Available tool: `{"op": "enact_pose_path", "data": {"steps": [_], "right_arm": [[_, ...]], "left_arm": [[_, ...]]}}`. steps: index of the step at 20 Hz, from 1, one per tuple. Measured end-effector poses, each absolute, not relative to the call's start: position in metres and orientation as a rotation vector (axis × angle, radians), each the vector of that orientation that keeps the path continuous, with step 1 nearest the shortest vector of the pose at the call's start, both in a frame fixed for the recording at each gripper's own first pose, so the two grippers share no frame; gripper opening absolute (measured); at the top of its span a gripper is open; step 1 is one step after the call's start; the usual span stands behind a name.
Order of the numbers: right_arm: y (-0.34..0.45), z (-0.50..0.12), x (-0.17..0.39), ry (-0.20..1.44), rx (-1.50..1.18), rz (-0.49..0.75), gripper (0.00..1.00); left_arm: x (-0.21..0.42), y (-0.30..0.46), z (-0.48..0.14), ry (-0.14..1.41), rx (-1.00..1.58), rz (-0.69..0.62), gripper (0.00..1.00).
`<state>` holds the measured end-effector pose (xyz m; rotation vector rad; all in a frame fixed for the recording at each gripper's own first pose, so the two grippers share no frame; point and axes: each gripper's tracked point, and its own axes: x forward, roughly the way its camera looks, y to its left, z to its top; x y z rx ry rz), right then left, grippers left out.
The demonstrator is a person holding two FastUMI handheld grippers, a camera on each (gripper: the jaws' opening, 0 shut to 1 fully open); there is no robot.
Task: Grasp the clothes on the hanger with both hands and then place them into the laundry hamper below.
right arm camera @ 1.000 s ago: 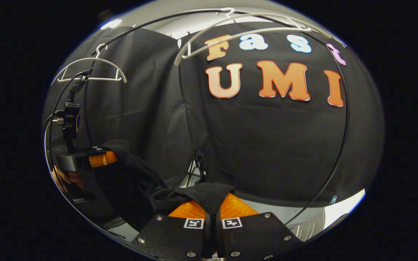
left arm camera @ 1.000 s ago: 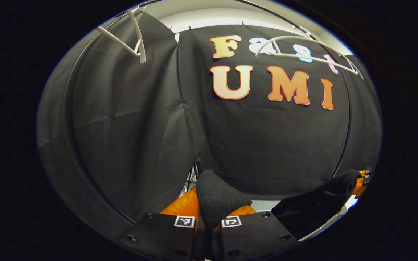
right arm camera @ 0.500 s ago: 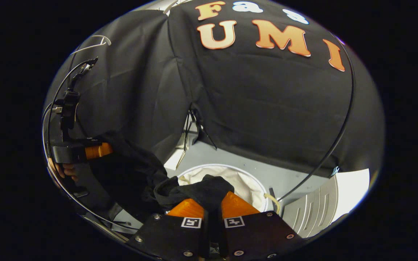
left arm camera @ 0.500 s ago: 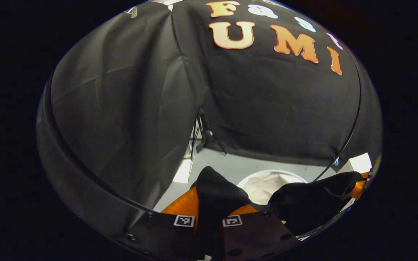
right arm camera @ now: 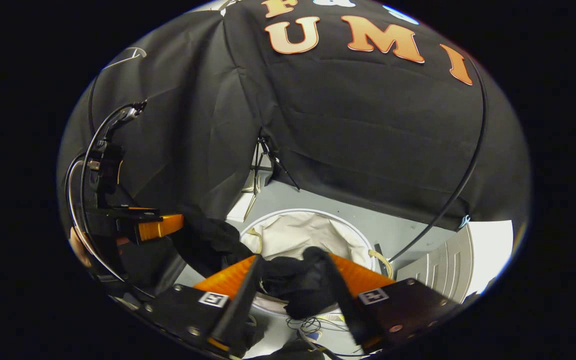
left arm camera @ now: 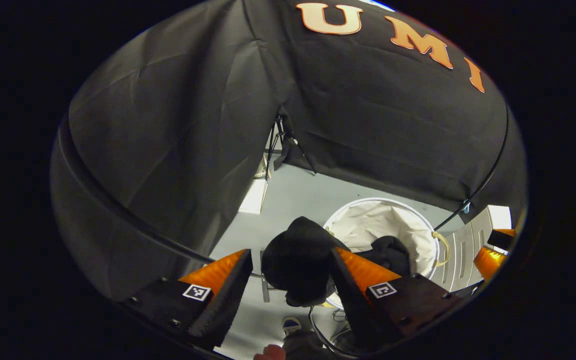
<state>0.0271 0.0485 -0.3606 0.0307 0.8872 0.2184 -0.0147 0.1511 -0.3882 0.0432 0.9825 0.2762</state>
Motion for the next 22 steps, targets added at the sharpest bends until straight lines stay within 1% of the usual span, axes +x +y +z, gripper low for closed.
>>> {"op": "enact_pose_path", "data": {"steps": [1, 2, 8, 12, 14, 15, 17, 20, 22], "right_arm": [[0.050, -0.362, 0.025, 0.895, 0.038, 0.215, 0.94], [0.050, -0.362, 0.024, 0.899, 0.042, 0.209, 0.94], [0.041, -0.367, 0.021, 0.906, 0.058, 0.194, 0.94], [0.034, -0.356, 0.024, 0.885, 0.062, 0.183, 0.94], [0.029, -0.341, 0.026, 0.864, 0.070, 0.174, 0.94], [0.027, -0.331, 0.025, 0.851, 0.077, 0.171, 0.94], [0.022, -0.313, 0.031, 0.820, 0.086, 0.161, 0.94], [0.012, -0.280, 0.050, 0.747, 0.095, 0.143, 0.94], [0.007, -0.251, 0.064, 0.682, 0.104, 0.128, 0.94]], "left_arm": [[-0.013, 0.150, -0.385, 0.965, 0.043, 0.273, 0.99], [-0.010, 0.147, -0.381, 0.957, 0.044, 0.266, 0.99], [-0.006, 0.137, -0.367, 0.909, 0.048, 0.238, 0.98], [-0.002, 0.126, -0.351, 0.880, 0.043, 0.218, 0.98], [0.002, 0.119, -0.336, 0.847, 0.040, 0.202, 0.96], [0.004, 0.114, -0.328, 0.827, 0.039, 0.196, 0.99], [0.010, 0.106, -0.310, 0.790, 0.030, 0.182, 0.98], [0.023, 0.090, -0.276, 0.715, 0.008, 0.158, 1.00], [0.034, 0.082, -0.247, 0.650, -0.001, 0.144, 0.98]]}}
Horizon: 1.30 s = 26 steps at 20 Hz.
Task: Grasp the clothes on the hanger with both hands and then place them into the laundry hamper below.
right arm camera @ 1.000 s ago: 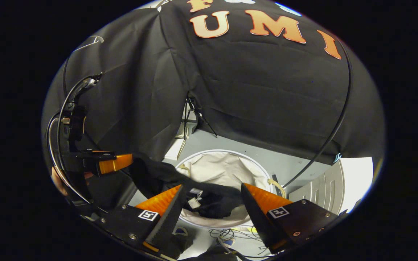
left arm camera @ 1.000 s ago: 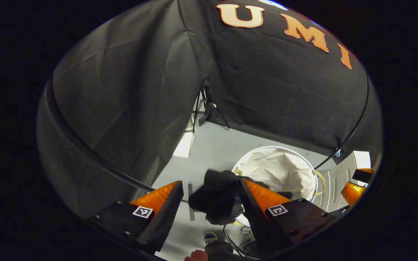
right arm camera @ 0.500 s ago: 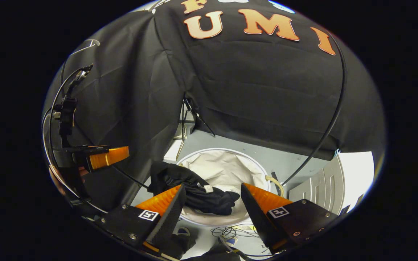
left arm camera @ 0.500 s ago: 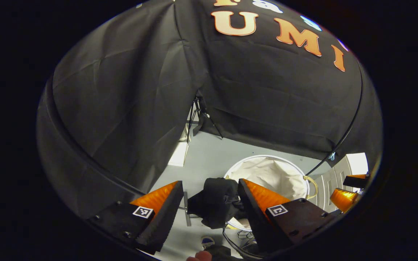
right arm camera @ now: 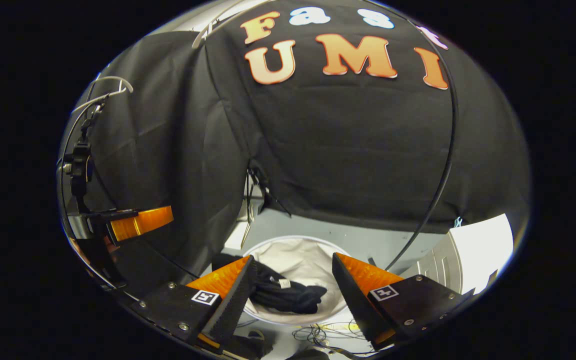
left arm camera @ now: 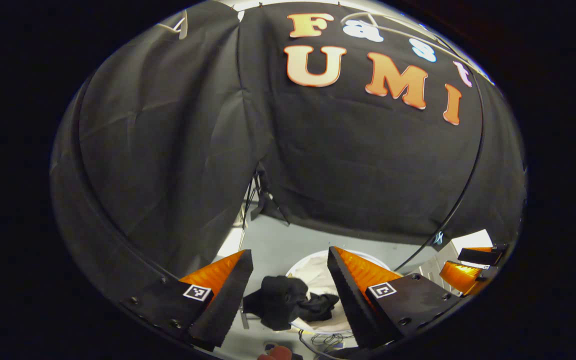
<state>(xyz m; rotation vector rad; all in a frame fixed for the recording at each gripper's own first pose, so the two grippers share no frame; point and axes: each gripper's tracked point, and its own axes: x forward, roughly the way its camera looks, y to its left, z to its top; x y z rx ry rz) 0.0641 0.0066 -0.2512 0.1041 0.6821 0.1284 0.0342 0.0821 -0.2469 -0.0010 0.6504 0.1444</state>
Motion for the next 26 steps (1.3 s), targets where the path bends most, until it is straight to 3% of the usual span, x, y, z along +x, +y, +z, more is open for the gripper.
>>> {"op": "enact_pose_path", "data": {"steps": [12, 13, 14, 15, 17, 25, 26], "right_arm": [[-0.051, -0.050, 0.093, 0.285, 0.057, 0.045, 0.93], [-0.056, -0.035, 0.090, 0.251, 0.045, 0.035, 0.93], [-0.064, -0.022, 0.090, 0.220, 0.036, 0.022, 0.93], [-0.070, -0.014, 0.086, 0.195, 0.028, 0.006, 1.00], [-0.086, 0.005, 0.079, 0.152, 0.012, -0.021, 1.00], [-0.115, 0.083, 0.059, -0.026, -0.016, -0.088, 1.00], [-0.118, 0.089, 0.057, -0.040, -0.016, -0.097, 1.00]], "left_arm": [[0.058, 0.041, -0.079, 0.278, -0.056, 0.081, 1.00], [0.060, 0.040, -0.064, 0.241, -0.052, 0.076, 0.97], [0.061, 0.038, -0.049, 0.193, -0.048, 0.073, 1.00], [0.062, 0.038, -0.036, 0.149, -0.042, 0.075, 0.94], [0.057, 0.037, -0.013, 0.100, -0.037, 0.075, 0.93], [0.036, 0.041, 0.050, -0.039, -0.050, 0.058, 0.93], [0.033, 0.045, 0.055, -0.050, -0.040, 0.064, 0.96]]}}
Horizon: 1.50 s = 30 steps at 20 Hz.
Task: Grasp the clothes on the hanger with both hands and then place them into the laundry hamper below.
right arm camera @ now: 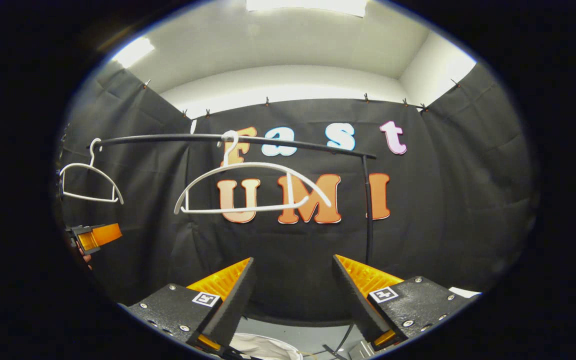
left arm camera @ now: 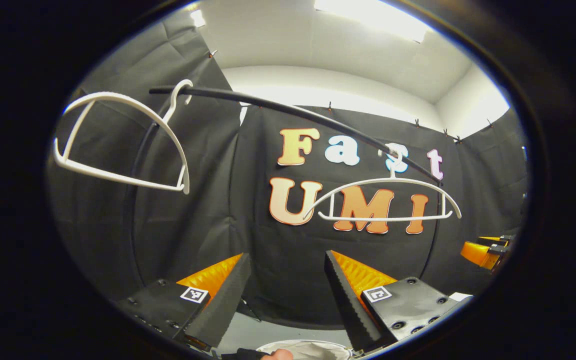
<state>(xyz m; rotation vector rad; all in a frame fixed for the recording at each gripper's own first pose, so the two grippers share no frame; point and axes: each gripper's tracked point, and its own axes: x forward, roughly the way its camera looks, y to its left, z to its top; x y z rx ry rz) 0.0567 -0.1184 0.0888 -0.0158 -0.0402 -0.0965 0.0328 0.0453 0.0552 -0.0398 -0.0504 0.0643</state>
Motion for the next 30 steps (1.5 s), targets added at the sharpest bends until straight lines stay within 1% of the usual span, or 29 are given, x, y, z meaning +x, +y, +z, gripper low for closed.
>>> {"op": "enact_pose_path", "data": {"steps": [1, 2, 3, 5, 6, 7, 8, 12, 13, 14, 16, 20, 21, 22, 30], "right_arm": [[-0.121, 0.096, 0.052, -0.058, -0.020, -0.104, 1.00], [-0.125, 0.100, 0.050, -0.069, -0.025, -0.112, 1.00], [-0.131, 0.103, 0.046, -0.080, -0.036, -0.135, 1.00], [-0.143, 0.108, 0.042, -0.093, -0.052, -0.173, 1.00], [-0.146, 0.109, 0.039, -0.095, -0.051, -0.183, 0.93], [-0.149, 0.109, 0.037, -0.092, -0.047, -0.189, 0.93], [-0.150, 0.111, 0.035, -0.096, -0.044, -0.193, 0.93], [-0.158, 0.107, 0.031, -0.099, -0.049, -0.217, 0.93], [-0.160, 0.104, 0.030, -0.094, -0.052, -0.220, 0.93], [-0.162, 0.104, 0.029, -0.091, -0.052, -0.223, 0.93], [-0.163, 0.102, 0.027, -0.085, -0.045, -0.226, 0.93], [-0.164, 0.102, 0.026, -0.089, -0.043, -0.231, 0.93], [-0.164, 0.102, 0.026, -0.091, -0.046, -0.231, 0.93], [-0.164, 0.102, 0.026, -0.089, -0.045, -0.231, 0.93], [-0.157, 0.090, 0.031, -0.064, -0.048, -0.219, 0.93]], "left_arm": [[0.031, 0.049, 0.058, -0.059, -0.028, 0.068, 0.93], [0.028, 0.052, 0.063, -0.067, -0.015, 0.076, 0.93], [0.023, 0.055, 0.067, -0.078, -0.005, 0.087, 0.97], [0.020, 0.058, 0.072, -0.094, 0.003, 0.096, 0.96], [0.019, 0.058, 0.074, -0.098, 0.001, 0.099, 0.96], [0.018, 0.057, 0.075, -0.098, -0.003, 0.096, 1.00], [0.019, 0.056, 0.076, -0.102, -0.007, 0.092, 0.93], [0.025, 0.052, 0.076, -0.108, -0.013, 0.081, 0.93], [0.024, 0.050, 0.077, -0.111, -0.012, 0.079, 0.96], [0.025, 0.048, 0.078, -0.114, -0.012, 0.074, 0.93], [0.029, 0.046, 0.077, -0.114, -0.010, 0.070, 1.00], [0.029, 0.047, 0.074, -0.108, -0.026, 0.067, 1.00], [0.029, 0.047, 0.073, -0.104, -0.029, 0.069, 0.96], [0.029, 0.049, 0.072, -0.102, -0.029, 0.072, 1.00], [0.032, 0.051, 0.069, -0.095, -0.018, 0.082, 1.00]]}}
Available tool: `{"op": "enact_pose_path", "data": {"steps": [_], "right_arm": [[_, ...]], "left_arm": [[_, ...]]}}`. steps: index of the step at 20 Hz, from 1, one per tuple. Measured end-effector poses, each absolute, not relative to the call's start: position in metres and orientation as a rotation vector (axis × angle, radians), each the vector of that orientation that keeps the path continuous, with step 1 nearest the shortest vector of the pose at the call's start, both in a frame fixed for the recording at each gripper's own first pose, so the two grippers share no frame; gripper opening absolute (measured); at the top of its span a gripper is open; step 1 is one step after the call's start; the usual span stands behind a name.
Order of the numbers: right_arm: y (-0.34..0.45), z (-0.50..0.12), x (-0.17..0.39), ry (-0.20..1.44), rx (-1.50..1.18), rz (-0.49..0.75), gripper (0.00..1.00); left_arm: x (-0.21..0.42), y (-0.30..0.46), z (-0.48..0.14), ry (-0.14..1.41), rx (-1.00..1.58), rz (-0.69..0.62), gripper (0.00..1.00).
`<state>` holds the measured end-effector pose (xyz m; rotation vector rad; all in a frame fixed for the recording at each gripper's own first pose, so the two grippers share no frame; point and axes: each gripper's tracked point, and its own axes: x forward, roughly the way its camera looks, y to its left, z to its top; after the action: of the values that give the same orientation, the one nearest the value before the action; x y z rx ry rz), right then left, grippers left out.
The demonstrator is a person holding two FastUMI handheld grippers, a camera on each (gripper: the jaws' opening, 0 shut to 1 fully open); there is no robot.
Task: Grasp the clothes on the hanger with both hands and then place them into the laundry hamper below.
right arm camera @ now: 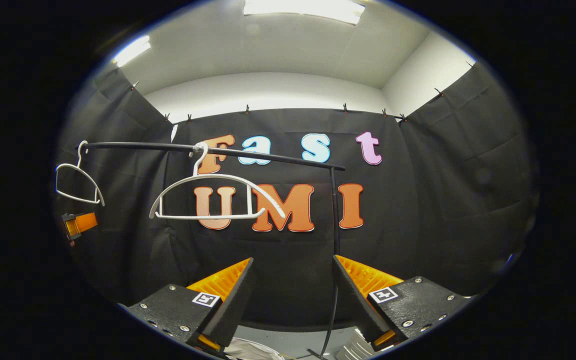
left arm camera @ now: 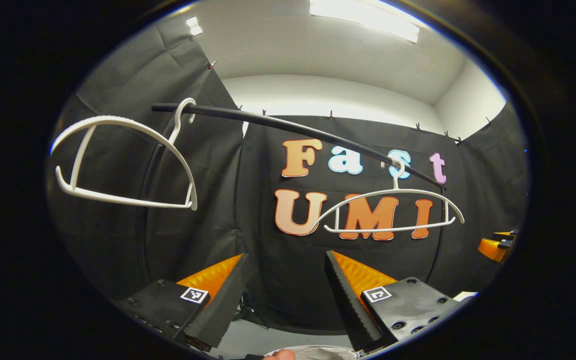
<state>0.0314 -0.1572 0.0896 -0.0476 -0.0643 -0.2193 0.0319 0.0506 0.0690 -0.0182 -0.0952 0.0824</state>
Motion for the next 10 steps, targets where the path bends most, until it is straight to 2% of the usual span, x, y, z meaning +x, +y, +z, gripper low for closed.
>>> {"op": "enact_pose_path", "data": {"steps": [10], "right_arm": [[-0.1529, 0.0847, 0.0346, -0.051, -0.045, -0.213, 0.93]], "left_arm": [[0.0324, 0.0543, 0.0620, -0.081, -0.037, 0.085, 1.00]]}}
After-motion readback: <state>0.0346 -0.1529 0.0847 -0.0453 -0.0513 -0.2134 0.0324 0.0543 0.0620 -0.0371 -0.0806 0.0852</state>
